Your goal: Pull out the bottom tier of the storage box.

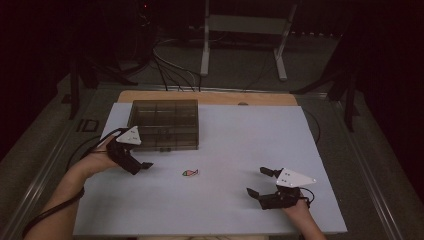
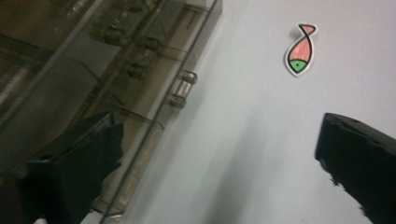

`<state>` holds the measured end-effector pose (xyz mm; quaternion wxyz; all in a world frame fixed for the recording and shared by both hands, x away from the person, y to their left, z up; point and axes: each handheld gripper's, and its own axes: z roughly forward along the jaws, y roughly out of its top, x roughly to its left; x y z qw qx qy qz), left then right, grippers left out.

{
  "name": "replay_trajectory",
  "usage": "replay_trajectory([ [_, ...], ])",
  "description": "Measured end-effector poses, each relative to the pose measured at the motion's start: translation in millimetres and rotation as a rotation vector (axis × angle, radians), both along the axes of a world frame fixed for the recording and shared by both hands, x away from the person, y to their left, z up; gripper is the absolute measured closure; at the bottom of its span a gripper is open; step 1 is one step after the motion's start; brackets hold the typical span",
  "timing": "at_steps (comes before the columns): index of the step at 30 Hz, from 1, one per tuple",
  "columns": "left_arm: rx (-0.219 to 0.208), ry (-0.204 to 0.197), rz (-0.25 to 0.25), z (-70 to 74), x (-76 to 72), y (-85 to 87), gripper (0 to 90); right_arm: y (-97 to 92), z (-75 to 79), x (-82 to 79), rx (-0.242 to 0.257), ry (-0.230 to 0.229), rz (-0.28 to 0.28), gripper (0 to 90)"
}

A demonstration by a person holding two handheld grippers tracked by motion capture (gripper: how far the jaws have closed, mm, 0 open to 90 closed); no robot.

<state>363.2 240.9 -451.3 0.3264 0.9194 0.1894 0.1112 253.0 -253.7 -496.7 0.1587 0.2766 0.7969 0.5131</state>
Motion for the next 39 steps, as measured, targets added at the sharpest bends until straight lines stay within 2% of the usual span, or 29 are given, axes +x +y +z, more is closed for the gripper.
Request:
replay_trajectory([
  [4,0.021,0.017,-0.005,-0.7,5.1,1.4,2.0,0.0,-0.5,0.4,-0.002,0.003,0.001,13.3],
  [11,0.104,0.056,-0.028,-5.7,14.8,-1.5,5.0,-0.1,-0.5,0.4,0.003,0.003,-0.002,13.3],
  [16,0.134,0.090,-0.030,-11.8,21.1,-4.5,8.2,-0.6,-0.5,0.4,0.002,-0.002,-0.007,13.3],
  [19,0.171,0.071,-0.016,-17.2,24.2,-6.6,10.1,-0.9,-0.1,0.3,0.005,-0.002,-0.009,13.3],
  [20,0.183,0.054,-0.005,-18.7,24.7,-7.5,15.0,-1.0,-0.2,0.3,0.006,-0.001,-0.009,13.3],
  [22,0.202,0.038,-0.009,-20.6,26.4,-8.7,16.2,-1.2,-0.5,0.4,0.005,-0.001,-0.010,13.3],
  [23,0.207,0.027,-0.011,-21.1,26.7,-9.2,22.9,-1.5,-0.7,0.6,0.007,0.000,-0.008,13.3],
  [24,0.215,0.018,-0.010,-21.5,27.7,-9.7,22.9,-1.5,-0.7,0.6,0.007,0.000,-0.008,13.3],
  [26,0.239,-0.013,-0.020,-22.1,29.5,-10.5,31.4,-1.5,-0.8,0.8,0.007,0.000,-0.008,13.3],
  [29,0.267,-0.032,-0.036,-24.3,32.9,-11.9,39.5,-1.3,-1.0,0.9,0.006,0.001,-0.009,13.3],
  [31,0.266,-0.039,-0.062,-25.5,35.5,-11.5,48.5,-1.3,-0.9,0.7,0.004,-0.002,-0.008,13.3],
  [34,0.281,-0.071,-0.091,-27.4,40.2,-10.3,52.4,-1.5,-1.0,0.7,0.005,-0.001,-0.006,13.3],
  [36,0.293,-0.080,-0.102,-28.1,42.7,-9.7,55.7,-1.5,-1.2,0.8,0.004,0.002,-0.007,13.3],
  [39,0.303,-0.059,-0.108,-28.9,46.9,-10.2,59.0,-1.3,-1.4,0.8,0.002,0.003,-0.005,13.3],
])
